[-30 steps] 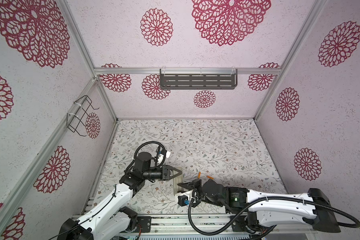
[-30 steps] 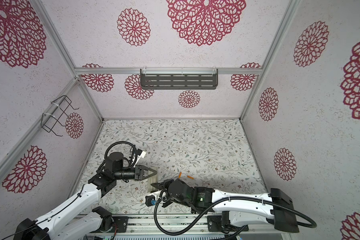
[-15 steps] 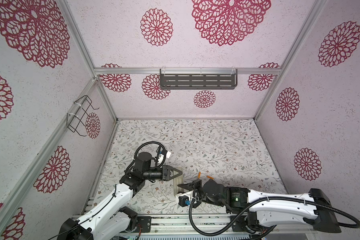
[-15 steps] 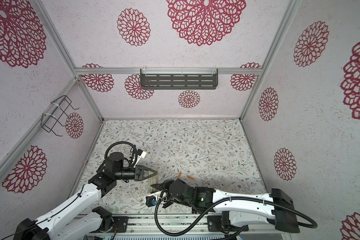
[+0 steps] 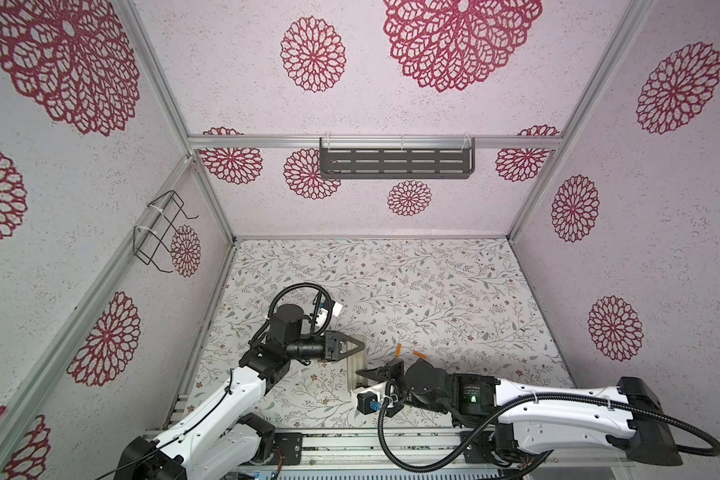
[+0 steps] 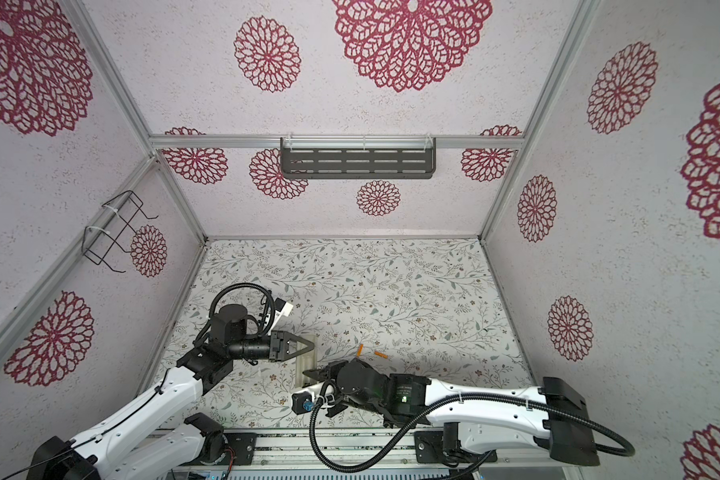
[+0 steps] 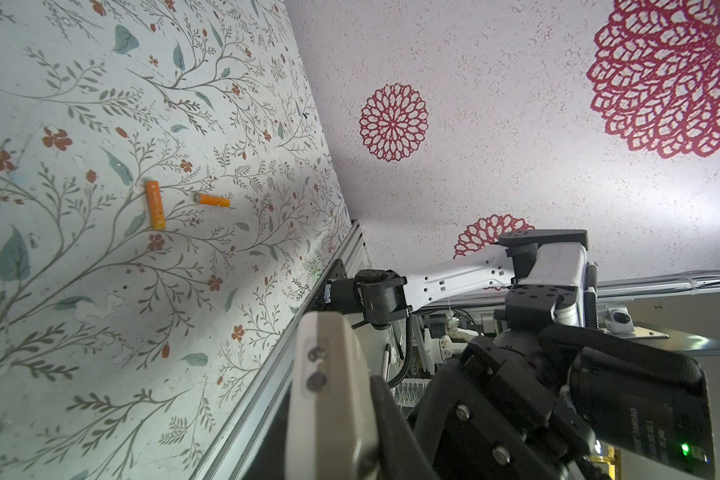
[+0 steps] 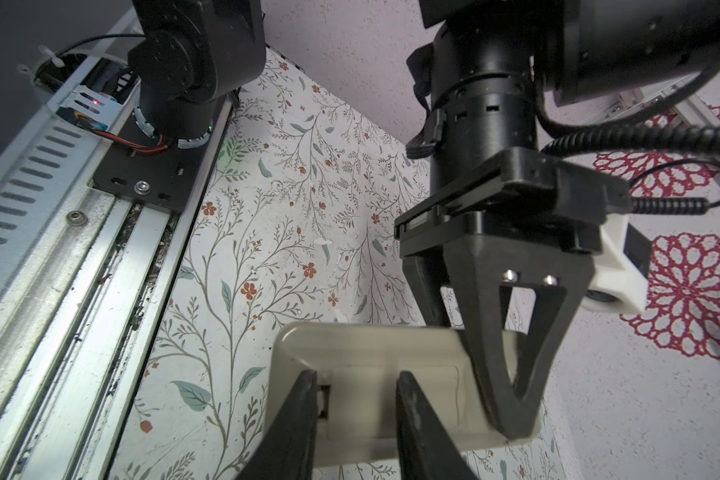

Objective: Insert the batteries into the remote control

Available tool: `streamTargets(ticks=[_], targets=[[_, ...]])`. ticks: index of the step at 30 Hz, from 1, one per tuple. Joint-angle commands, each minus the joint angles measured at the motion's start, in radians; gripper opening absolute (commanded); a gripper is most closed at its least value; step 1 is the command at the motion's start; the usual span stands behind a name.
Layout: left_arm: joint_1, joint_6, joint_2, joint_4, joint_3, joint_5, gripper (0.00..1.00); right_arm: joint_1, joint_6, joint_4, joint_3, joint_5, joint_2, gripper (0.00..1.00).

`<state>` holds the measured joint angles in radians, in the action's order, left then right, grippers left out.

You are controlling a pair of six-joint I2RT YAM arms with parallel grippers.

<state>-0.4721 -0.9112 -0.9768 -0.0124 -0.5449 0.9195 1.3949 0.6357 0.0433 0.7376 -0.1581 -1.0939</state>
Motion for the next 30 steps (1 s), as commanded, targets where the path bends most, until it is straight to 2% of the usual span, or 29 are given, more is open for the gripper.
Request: streamTargets(ticks=[1, 17, 30], targets=[[-0.011, 0.005, 0.003, 0.037, -0.007, 0.021, 0.0, -0.002, -0.004, 0.02, 0.008, -0.062, -0.011, 0.33], [-0.016, 0.005, 0.003, 0.033, -0.007, 0.013, 0.0, -0.004, 0.059, 0.055, 0.032, -0.201, -0.047, 0.29], [-0.019, 0.008, 0.001, 0.026, -0.009, 0.007, 0.0, -0.002, 0.065, 0.105, 0.025, -0.24, -0.032, 0.28]])
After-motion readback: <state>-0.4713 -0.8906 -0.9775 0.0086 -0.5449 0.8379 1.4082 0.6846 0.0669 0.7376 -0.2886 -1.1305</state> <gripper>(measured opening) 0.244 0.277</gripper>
